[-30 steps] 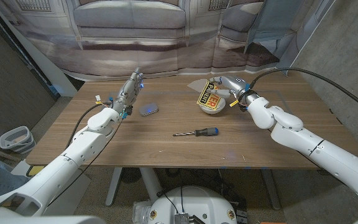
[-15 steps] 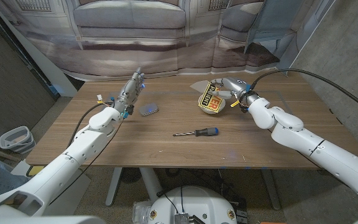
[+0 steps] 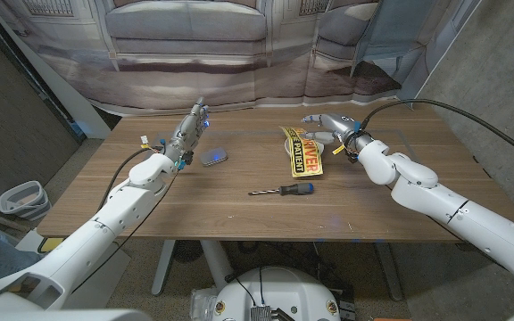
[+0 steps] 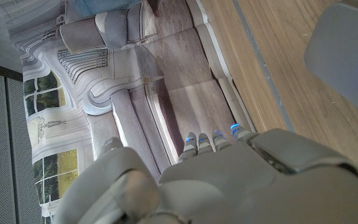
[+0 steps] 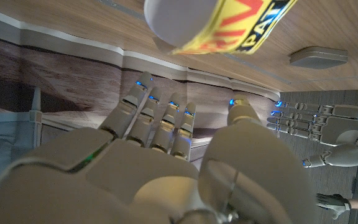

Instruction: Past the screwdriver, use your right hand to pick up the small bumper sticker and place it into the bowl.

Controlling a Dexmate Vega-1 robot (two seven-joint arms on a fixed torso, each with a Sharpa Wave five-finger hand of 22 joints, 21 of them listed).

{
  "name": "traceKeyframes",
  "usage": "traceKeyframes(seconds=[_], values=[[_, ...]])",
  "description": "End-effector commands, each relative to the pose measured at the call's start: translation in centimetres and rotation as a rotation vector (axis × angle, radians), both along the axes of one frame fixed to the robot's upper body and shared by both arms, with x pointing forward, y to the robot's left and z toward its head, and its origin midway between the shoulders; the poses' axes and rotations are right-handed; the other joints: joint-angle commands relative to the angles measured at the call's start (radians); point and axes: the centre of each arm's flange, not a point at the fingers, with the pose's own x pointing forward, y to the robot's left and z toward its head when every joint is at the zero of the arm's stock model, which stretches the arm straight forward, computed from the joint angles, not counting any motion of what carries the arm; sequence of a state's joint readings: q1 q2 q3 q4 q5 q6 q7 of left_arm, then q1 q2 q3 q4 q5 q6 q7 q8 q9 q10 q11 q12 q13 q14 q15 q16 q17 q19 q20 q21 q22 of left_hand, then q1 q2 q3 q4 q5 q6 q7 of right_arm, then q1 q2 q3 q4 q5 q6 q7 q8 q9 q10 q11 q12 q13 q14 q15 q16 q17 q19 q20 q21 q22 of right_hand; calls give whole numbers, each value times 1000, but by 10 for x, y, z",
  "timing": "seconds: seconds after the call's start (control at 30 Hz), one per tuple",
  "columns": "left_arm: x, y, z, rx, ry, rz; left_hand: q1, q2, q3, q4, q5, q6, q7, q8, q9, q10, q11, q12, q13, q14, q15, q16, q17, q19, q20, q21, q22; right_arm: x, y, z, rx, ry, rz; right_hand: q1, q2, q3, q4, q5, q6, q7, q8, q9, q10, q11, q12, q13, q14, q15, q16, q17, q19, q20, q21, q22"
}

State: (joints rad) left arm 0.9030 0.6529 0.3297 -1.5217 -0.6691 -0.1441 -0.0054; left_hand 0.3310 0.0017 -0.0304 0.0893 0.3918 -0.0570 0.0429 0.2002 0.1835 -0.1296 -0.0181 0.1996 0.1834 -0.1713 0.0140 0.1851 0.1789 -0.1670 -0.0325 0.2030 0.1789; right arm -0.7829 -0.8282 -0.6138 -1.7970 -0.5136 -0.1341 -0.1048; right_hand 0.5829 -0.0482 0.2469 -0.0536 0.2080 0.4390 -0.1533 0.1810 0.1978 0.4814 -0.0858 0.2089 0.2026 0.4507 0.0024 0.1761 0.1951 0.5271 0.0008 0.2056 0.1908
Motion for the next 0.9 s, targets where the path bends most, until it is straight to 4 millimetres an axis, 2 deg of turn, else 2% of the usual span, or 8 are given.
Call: traceKeyframes(seconds=[0.03, 0.53, 0.7, 0.9], values=[[-1, 0, -1, 1, 0, 2, 5, 3, -4, 0, 6, 3, 4, -2, 3, -1, -2, 1, 3, -29, 3, 2, 5, -49, -5, 1, 6, 0, 1, 1, -19, 17, -13, -13, 0, -4, 2, 8, -8, -3, 0, 3, -13, 5, -1, 2, -12, 5, 0, 1, -4, 10, -4, 2], [0, -2, -1, 4, 3, -2, 7, 5, -7, 0, 6, 3, 3, -2, 3, 0, -2, 1, 3, -28, 3, 2, 5, -49, -5, 1, 6, -1, -1, 2, -12, 8, -28, -19, -1, -7, 3, 14, -13, -1, 4, 3, -19, 3, 1, 2, -19, 9, 2, 0, -9, 14, -4, 2], [0, -2, 0, 4, 2, -3, 7, 6, -7, 0, 6, 3, 3, -2, 3, -1, -3, 1, 3, -29, 3, 2, 5, -49, -5, 1, 6, -2, -2, 3, -3, -6, -32, -21, 12, -3, 6, 21, -16, 3, 8, 3, -21, 11, 4, 2, -44, -27, 0, 0, -32, -1, -10, 2], [0, -1, 0, 2, 2, -1, 8, 6, -9, 0, 6, 3, 3, -2, 3, -3, 0, 0, 3, -30, 2, 2, 5, -49, -4, 1, 6, -3, -3, 6, 0, -15, -32, -22, 15, -2, 6, 23, -17, 5, 9, 3, -24, 14, 4, 2, -48, -33, 1, 1, -36, -5, -10, 3]])
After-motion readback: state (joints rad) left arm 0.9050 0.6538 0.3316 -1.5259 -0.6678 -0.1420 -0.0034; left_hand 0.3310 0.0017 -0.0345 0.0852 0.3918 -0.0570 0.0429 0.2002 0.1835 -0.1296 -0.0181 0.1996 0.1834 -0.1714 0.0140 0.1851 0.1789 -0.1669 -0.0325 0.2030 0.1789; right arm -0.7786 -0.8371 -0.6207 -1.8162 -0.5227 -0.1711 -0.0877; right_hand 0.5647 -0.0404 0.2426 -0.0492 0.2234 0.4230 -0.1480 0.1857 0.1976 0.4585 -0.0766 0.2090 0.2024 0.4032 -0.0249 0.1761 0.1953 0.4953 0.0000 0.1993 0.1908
